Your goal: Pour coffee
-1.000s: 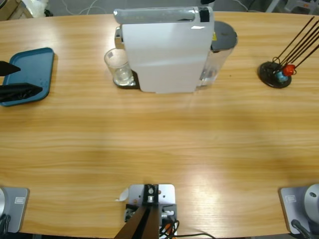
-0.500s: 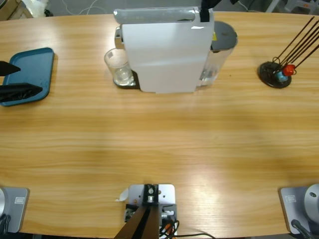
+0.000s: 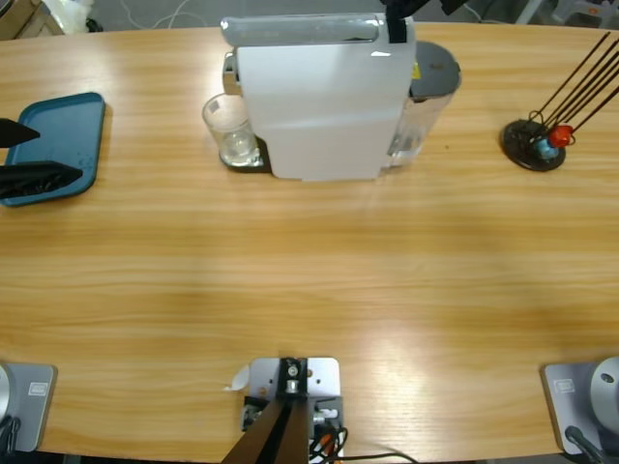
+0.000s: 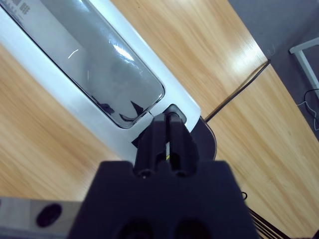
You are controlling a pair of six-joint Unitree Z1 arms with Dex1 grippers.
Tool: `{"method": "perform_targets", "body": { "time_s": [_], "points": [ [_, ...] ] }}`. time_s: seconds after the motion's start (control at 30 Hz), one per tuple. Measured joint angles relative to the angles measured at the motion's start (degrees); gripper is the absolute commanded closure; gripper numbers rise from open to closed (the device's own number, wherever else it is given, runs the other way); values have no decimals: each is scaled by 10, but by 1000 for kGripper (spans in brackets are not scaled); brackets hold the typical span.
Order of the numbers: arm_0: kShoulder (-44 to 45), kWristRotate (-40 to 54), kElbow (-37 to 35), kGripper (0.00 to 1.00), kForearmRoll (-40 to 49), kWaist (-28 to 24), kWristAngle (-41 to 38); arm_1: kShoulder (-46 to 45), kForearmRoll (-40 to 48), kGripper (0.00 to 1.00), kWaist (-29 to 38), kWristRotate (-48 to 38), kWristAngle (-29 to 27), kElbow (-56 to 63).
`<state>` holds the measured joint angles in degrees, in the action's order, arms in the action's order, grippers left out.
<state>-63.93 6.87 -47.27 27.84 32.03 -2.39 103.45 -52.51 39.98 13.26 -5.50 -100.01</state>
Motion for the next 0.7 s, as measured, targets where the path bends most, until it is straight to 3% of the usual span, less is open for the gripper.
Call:
{"method": "perform_targets", "body": {
  "time_s": [0.47,0.5,0.53,0.57,0.63,0.7],
  "points": [
    [0,0,0,147,6,0,0,-28,38,1000,1,-5,-1,51],
    [0,0,0,147,7,0,0,-30,38,843,2,-5,-8,49],
    [0,0,0,147,7,0,0,-31,37,532,4,-5,-21,47],
    [0,0,0,143,7,0,0,-35,37,371,5,-5,-40,44],
    [0,0,0,124,8,0,0,-57,42,168,6,-4,-53,21],
    [0,0,0,120,7,0,1,-105,55,132,6,-4,-50,5]
  ]
}}
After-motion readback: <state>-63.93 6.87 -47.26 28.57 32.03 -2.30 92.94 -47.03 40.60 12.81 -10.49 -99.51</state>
